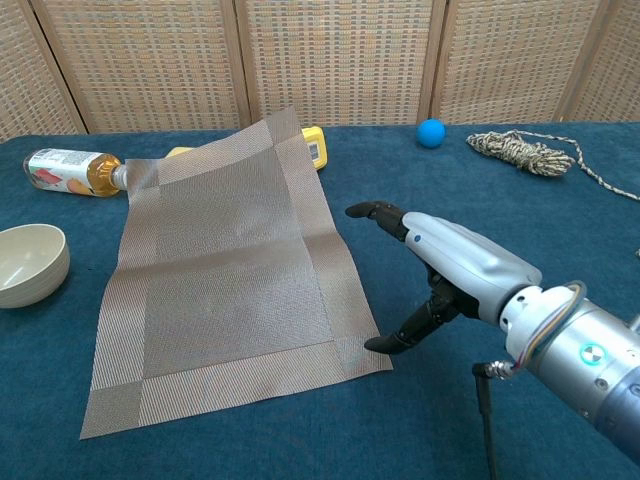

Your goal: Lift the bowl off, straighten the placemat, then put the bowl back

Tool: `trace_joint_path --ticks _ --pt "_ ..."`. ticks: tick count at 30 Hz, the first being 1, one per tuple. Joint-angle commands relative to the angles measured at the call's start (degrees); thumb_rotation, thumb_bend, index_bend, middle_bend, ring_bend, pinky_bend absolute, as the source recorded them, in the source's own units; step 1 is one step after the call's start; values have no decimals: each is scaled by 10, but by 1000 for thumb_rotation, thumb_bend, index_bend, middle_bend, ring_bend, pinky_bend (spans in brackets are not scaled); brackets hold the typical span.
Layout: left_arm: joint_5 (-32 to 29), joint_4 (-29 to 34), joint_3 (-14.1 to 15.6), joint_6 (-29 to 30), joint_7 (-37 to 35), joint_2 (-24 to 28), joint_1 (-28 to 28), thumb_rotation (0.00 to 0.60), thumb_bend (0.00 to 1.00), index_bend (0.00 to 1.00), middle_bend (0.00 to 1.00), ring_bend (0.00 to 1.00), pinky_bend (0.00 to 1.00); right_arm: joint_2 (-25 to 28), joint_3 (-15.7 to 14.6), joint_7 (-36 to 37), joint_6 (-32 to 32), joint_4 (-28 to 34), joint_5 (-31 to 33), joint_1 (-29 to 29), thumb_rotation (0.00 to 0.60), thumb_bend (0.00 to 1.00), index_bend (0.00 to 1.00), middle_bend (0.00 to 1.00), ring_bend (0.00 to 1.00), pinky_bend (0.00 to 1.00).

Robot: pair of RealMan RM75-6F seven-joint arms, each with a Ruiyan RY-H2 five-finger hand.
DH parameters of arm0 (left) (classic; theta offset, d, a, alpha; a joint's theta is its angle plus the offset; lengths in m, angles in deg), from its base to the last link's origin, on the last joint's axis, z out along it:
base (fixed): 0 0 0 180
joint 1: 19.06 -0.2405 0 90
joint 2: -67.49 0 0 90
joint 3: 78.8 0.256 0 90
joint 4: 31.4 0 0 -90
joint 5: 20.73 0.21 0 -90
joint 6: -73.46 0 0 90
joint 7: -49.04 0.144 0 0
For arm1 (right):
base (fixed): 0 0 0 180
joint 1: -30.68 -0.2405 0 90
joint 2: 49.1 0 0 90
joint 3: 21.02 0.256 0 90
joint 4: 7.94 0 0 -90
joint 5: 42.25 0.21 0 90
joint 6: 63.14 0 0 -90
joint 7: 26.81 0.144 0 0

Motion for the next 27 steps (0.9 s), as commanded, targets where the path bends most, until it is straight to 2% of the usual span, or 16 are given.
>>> trace_joint_path --ticks 1,12,18,22,27 --pt "3 1 -3 5 -7 0 -3 600 116 0 0 0 0 -9 7 12 2 -10 13 -3 600 94 30 0 0 0" --pt "11 0 -7 8 -21 3 -8 600 117 10 0 0 0 -27 5 -6 11 -37 50 -7 600 123 30 0 0 0" --pt "20 0 -4 4 -18 3 -8 600 117 54 0 0 0 -20 5 22 16 -47 61 -1 600 118 23 0 0 0" --pt "26 2 -4 7 -15 1 -9 600 117 4 0 0 0 -13 2 41 9 -55 57 6 600 107 20 0 0 0" --pt "29 3 -5 11 -14 1 -11 600 117 0 0 0 0 -8 -8 61 5 -56 46 13 600 107 6 0 0 0"
